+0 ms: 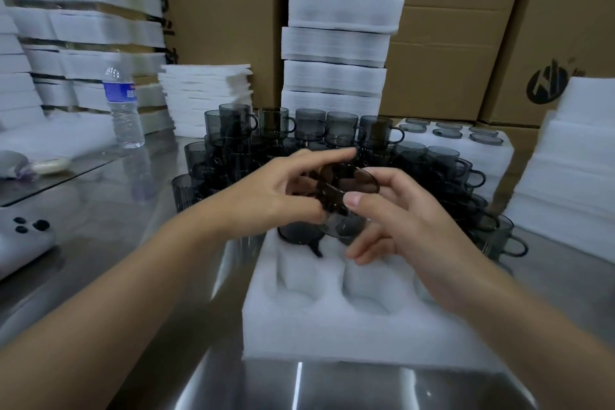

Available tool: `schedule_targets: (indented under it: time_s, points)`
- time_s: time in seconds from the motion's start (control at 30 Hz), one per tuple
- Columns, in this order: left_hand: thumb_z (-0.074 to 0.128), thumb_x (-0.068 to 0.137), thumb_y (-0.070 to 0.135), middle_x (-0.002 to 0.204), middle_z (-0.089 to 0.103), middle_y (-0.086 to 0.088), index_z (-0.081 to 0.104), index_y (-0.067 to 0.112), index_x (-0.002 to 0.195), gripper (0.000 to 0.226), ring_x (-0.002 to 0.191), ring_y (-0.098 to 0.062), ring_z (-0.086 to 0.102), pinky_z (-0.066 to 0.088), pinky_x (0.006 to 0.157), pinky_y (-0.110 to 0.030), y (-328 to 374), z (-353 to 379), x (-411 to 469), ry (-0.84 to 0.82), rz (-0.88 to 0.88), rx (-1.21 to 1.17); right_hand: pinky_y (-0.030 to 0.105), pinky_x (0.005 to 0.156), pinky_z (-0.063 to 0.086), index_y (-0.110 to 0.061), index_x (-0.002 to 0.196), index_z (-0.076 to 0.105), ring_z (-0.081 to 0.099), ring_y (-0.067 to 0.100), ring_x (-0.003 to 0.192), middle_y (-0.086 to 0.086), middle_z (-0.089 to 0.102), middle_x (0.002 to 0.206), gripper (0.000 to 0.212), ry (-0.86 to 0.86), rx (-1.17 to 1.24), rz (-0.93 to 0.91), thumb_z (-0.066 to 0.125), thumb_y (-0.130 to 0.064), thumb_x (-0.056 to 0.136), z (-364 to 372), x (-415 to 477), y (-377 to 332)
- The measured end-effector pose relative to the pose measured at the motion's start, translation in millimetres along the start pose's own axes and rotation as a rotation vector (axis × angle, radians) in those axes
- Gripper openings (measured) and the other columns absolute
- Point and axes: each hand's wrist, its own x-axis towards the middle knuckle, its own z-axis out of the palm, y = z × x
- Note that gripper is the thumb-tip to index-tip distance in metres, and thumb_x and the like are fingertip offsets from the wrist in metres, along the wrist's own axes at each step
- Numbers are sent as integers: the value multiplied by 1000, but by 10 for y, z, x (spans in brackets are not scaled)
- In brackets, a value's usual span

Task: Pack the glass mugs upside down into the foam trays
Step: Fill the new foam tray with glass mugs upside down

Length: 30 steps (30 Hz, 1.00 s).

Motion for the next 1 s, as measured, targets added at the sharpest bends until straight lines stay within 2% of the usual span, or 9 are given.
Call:
schedule_targets:
  time_s: [0.1,0.17,0.27,0.37,0.43,0.5,0.63,0.8,1.0]
  points:
    - [50,68,1,111,69,-3,63,30,120,60,100,-22,65,52,78,-25,-84,-60,-5,-30,-43,-193,28,43,48,-29,104,55,58,19,46,-8,69,92,55,5,-103,11,84,-47,61,16,-19,-2]
    - [47,68,0,109,70,-6,69,27,113,57,101,-25,66,53,76,-28,-151,-104,4,-63,-88,-315,30,43,49,-35,103,56,57,16,47,-9,68,89,60,-27,-162,-3,85,-53,54,48,-37,20]
    - [52,65,2,112,68,-12,70,20,112,54,105,-35,62,53,82,-35,-214,-174,18,-166,-110,-377,48,59,56,-43,94,57,63,20,58,0,72,82,53,-89,-247,-49,79,-60,49,87,-54,67]
    - [59,63,9,113,68,-9,70,21,113,53,103,-24,65,53,84,-32,-239,-252,-8,-283,-126,-431,58,74,54,-45,96,57,67,29,74,7,72,86,56,-129,-297,-59,80,-63,48,102,-75,81]
    - [54,66,-2,114,68,-8,69,20,114,55,103,-22,65,53,83,-32,-262,-306,-22,-347,-144,-458,50,74,56,-46,102,57,67,24,76,-2,70,91,59,-152,-335,-77,82,-58,50,88,-82,80]
    - [41,67,-16,114,68,-11,67,17,116,64,103,-24,66,54,82,-33,-288,-347,-32,-410,-183,-492,32,68,57,-47,106,57,66,12,70,-17,64,86,59,-179,-389,-122,85,-46,54,93,-99,70]
    - [39,67,-22,109,68,-12,70,14,108,63,98,-21,67,54,78,-28,-336,-373,-53,-528,-272,-535,16,66,47,-40,105,58,59,6,70,-21,55,83,53,-185,-557,-227,88,-32,62,125,-157,26]
    - [56,64,-10,115,66,-7,68,16,113,56,104,-18,62,51,86,-30,-329,-409,-74,-644,-257,-541,14,67,43,-36,101,57,54,6,75,-18,53,89,48,-208,-643,-232,85,-41,63,134,-193,-17]
    - [53,64,6,115,65,-15,66,8,114,52,101,-25,63,52,86,-38,-363,-423,-50,-574,-253,-590,16,71,44,-37,106,54,53,6,85,-17,51,95,50,-247,-670,-218,83,-42,65,137,-177,5]
